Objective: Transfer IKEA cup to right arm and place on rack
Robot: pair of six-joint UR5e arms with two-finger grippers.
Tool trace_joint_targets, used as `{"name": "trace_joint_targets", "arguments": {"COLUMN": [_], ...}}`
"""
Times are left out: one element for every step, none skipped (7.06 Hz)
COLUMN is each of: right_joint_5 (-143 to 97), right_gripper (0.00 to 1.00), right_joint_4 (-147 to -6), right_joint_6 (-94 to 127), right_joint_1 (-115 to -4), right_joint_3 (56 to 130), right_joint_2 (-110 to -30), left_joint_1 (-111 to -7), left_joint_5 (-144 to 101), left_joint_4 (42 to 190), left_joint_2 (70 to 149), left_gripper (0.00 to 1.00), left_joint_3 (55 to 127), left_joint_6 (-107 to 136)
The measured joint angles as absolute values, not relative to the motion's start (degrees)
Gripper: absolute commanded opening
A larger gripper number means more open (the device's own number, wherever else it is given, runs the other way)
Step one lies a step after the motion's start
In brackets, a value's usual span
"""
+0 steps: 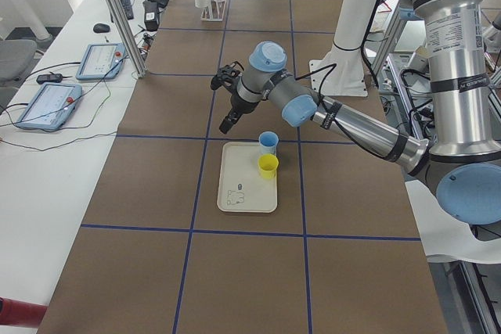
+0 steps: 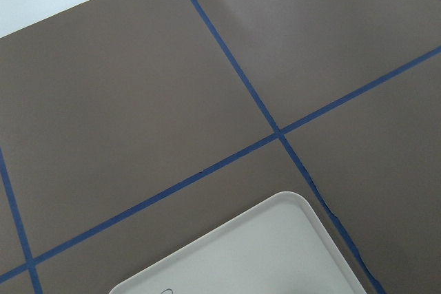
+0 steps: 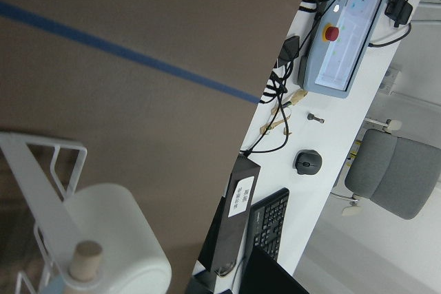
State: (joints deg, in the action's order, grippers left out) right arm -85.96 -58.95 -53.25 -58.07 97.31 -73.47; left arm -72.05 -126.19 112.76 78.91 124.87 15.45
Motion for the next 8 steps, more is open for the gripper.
{"name": "trace_joint_targets", "arguments": {"right_joint_5": [-91.01,-96.55,-101.87,-106.49,-109.52,-110.94,-111.38,-111.57], "right_gripper": [1.00,1.00,1.00,1.00,1.00,1.00,1.00,1.00], "right_joint_4": [-59.43,-59.65,-59.71,-59.70,-59.71,-59.74,-59.76,-59.73], "right_joint_6": [-41.24,-26.54,-14.00,-3.68,5.10,10.97,13.82,15.98], "right_joint_1": [-58.05,-57.95,-57.81,-57.12,-55.29,-53.04,-51.41,-50.43], "right_joint_3": [100.36,103.75,106.78,109.01,110.18,110.63,110.77,110.85], "right_joint_2": [-74.29,-74.96,-75.26,-75.34,-75.27,-75.15,-75.07,-75.04], "left_joint_1": [-71.91,-71.79,-71.54,-70.54,-68.51,-65.42,-61.20,-56.48], "left_joint_5": [-124.62,-123.70,-123.37,-123.21,-122.35,-120.09,-117.23,-114.18], "left_joint_4": [113.13,114.65,118.01,122.51,127.72,132.63,136.89,141.57], "left_joint_2": [78.23,76.84,74.76,72.67,71.12,70.40,70.16,70.04], "left_gripper": [1.00,1.00,1.00,1.00,1.00,1.00,1.00,1.00], "left_joint_3": [124.80,124.72,124.53,123.72,121.54,118.59,115.74,112.57], "left_joint_6": [15.45,15.86,17.84,21.14,24.43,28.15,32.61,37.23]}}
